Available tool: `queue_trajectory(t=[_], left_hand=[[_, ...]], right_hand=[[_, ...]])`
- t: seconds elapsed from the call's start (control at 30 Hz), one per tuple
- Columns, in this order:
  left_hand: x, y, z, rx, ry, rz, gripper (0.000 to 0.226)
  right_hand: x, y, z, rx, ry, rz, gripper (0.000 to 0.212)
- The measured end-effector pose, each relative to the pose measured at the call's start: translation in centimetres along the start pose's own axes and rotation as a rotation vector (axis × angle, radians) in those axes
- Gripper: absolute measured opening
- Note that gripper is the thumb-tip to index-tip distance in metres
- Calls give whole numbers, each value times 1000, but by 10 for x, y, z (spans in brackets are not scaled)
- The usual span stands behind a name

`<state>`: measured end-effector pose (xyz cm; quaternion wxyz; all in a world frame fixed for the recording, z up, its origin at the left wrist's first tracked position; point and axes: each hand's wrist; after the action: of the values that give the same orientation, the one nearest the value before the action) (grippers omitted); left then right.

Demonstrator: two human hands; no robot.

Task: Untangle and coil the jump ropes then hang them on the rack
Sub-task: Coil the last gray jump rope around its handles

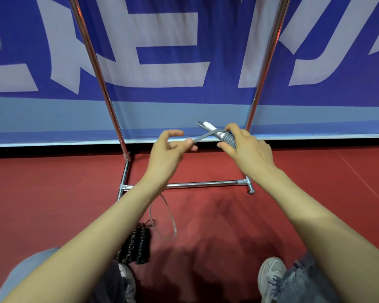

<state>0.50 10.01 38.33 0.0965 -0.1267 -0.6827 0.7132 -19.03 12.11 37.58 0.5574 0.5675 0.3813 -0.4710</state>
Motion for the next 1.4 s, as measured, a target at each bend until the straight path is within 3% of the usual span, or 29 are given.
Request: queue_trajectory(t=[0.1, 0.2, 0.4, 0.63, 0.77, 1.07, 1.2, 1.3, 1.4], left_hand=[[-1, -8, -4, 117, 9, 60, 30], [9, -8, -15, 159, 160, 110, 34], [8, 3, -12, -45, 210, -36, 27], [-3, 18, 2, -159, 144, -93, 31], [-4, 16, 4, -189, 201, -162, 32], [-12, 28, 5, -188, 208, -14, 37], [-10, 33, 5, -214, 211, -94, 36], [-7, 35, 5, -242, 225, -142, 33], [-8, 36, 6, -259, 220, -51, 31]], right_hand=[[4, 3, 1, -9, 23, -58, 40], [-3, 7, 2, -5, 51, 106, 48], [-7, 8, -2, -34, 49, 458, 24], [-14, 13, -6, -201, 279, 974, 33], [-14, 18, -6, -198, 262, 1170, 23], [-13, 12, -3, -174, 359, 1036, 13], [-5, 29, -7, -106, 250, 1012, 10], [-4, 34, -9, -84, 159, 924, 24], [-10, 34, -12, -114, 93, 951, 19]])
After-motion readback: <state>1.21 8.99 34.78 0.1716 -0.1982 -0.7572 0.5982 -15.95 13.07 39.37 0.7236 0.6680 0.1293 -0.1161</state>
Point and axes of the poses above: each hand's wrist, its own z-axis towards the middle knuckle, its own x-axis out of the palm, y = z × x, and after that the axes turned 9 degrees about y, right-handed
